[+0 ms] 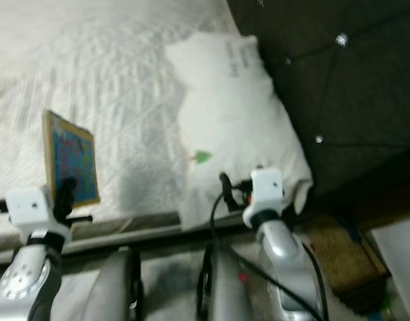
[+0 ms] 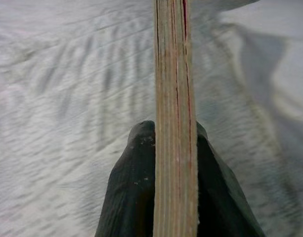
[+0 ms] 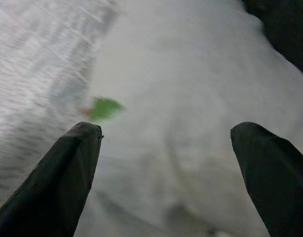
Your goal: Clean up the room
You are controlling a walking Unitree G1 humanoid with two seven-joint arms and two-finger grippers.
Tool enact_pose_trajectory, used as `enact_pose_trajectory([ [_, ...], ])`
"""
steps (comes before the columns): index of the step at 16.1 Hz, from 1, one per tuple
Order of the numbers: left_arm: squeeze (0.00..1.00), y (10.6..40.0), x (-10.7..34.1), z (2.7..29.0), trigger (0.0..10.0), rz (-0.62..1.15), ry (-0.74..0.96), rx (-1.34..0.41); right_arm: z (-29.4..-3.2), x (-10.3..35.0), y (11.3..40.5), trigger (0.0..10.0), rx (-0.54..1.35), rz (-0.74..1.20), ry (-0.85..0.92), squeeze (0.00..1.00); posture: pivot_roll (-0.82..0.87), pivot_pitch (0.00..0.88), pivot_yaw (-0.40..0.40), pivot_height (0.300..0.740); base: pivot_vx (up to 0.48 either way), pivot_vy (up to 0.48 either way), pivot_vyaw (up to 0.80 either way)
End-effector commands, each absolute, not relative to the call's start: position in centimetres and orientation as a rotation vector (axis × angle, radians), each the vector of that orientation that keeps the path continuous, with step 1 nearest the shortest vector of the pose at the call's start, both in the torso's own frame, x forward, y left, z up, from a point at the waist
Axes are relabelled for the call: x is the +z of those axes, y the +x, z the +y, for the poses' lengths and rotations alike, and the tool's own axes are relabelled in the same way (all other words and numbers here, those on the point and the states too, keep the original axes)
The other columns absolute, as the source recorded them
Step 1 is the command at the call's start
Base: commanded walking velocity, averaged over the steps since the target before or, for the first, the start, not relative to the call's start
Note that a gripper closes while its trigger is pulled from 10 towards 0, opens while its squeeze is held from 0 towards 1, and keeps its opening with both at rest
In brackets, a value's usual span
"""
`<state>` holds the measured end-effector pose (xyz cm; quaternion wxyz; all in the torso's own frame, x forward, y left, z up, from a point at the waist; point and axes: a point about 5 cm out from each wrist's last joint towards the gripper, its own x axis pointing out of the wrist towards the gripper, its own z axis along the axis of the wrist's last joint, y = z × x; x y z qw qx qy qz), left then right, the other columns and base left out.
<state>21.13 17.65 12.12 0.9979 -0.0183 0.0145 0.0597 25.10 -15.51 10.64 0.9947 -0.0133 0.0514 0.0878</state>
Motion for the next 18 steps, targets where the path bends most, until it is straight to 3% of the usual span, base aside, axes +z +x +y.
enact_pose_trajectory([
  [1,0.00,21.1,12.5,17.1,10.0,0.014,-0.049,0.096,-16.2,10.6,24.9,10.0,0.145,0.111,-0.031,0.00,0.01,0.250,-0.073,0.645,0.000,0.000,0.00],
  [4,0.00,22.2,11.5,17.1,10.0,0.082,-0.110,0.103,-16.0,10.7,25.0,10.0,0.157,0.102,-0.023,0.00,0.01,0.250,-0.076,0.640,0.000,0.000,0.00],
  [11,0.00,26.6,10.2,15.2,10.0,0.159,-0.398,0.077,-16.2,11.1,25.3,10.0,0.161,0.090,-0.031,0.00,-0.03,0.252,-0.086,0.565,0.000,0.000,0.00],
  [18,0.00,29.6,10.1,12.9,10.0,0.178,-0.586,-0.055,-16.7,11.3,25.3,10.0,0.145,0.085,-0.040,0.00,-0.05,0.255,-0.087,0.560,0.000,0.000,0.00],
])
